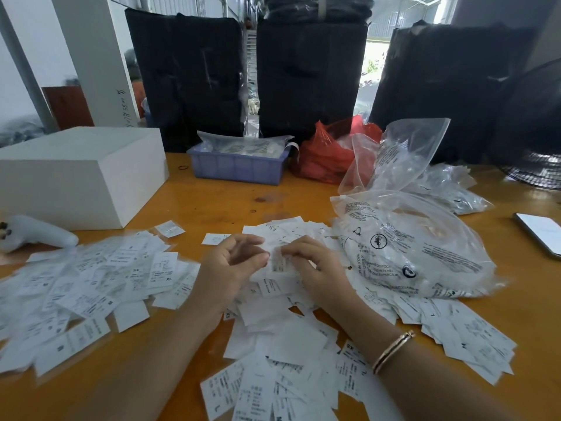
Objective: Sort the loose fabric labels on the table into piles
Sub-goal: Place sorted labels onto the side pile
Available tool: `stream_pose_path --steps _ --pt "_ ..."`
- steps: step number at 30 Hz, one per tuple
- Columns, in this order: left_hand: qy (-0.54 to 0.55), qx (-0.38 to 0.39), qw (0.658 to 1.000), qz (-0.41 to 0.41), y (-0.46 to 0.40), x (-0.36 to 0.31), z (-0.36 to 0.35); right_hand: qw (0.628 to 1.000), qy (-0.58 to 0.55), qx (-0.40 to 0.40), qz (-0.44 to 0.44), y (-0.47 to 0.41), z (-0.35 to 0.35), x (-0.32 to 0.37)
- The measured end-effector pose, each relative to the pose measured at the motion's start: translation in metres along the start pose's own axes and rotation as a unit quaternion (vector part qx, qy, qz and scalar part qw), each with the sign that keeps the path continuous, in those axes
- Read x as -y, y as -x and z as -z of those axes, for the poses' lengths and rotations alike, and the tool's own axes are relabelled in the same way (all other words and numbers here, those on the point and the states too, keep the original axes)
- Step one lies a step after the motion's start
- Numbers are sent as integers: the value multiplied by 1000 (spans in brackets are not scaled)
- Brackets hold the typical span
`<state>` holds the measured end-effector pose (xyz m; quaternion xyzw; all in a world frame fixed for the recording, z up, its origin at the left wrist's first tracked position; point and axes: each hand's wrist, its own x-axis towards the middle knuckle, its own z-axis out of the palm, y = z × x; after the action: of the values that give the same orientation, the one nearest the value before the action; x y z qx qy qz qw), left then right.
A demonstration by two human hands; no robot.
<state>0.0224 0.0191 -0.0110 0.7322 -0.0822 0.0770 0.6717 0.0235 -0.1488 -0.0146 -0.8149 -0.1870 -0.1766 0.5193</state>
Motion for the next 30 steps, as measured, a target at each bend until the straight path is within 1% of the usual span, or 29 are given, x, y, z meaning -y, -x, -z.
stream_pose_path --steps 2,3,6,9,13,16,19,22,24,26,30 --pt "-4 6 1000 -8 1 1 -2 998 -47 45 -23 1 -3 4" --pt "-3 9 1000 -8 1 1 -2 997 -49 51 -27 1 -5 4" --pt "-13 10 1000 -5 0 2 -1 999 -20 17 -28 -1 -6 2" --pt "0 15 1000 4 1 -1 -1 999 -27 -3 -47 -4 -2 0" --pt "-16 26 1000 -3 1 -1 0 999 14 6 -47 -2 -4 -2" --pt "-46 5 999 -12 -1 3 0 999 15 12 -31 -2 -5 -1" --pt "-38 -13 999 -1 -2 2 0 999 -31 -12 -34 -3 1 2" --pt "-26 -22 999 12 -2 0 1 987 -129 -66 -70 -1 7 4" --pt "-29 -26 999 10 -2 0 1 974 -193 -87 -83 0 9 4" --pt "-39 -25 999 10 -2 0 1 969 -217 -82 -82 0 8 4" --pt "-65 -23 997 23 -3 2 2 972 -218 -57 -69 2 3 6"
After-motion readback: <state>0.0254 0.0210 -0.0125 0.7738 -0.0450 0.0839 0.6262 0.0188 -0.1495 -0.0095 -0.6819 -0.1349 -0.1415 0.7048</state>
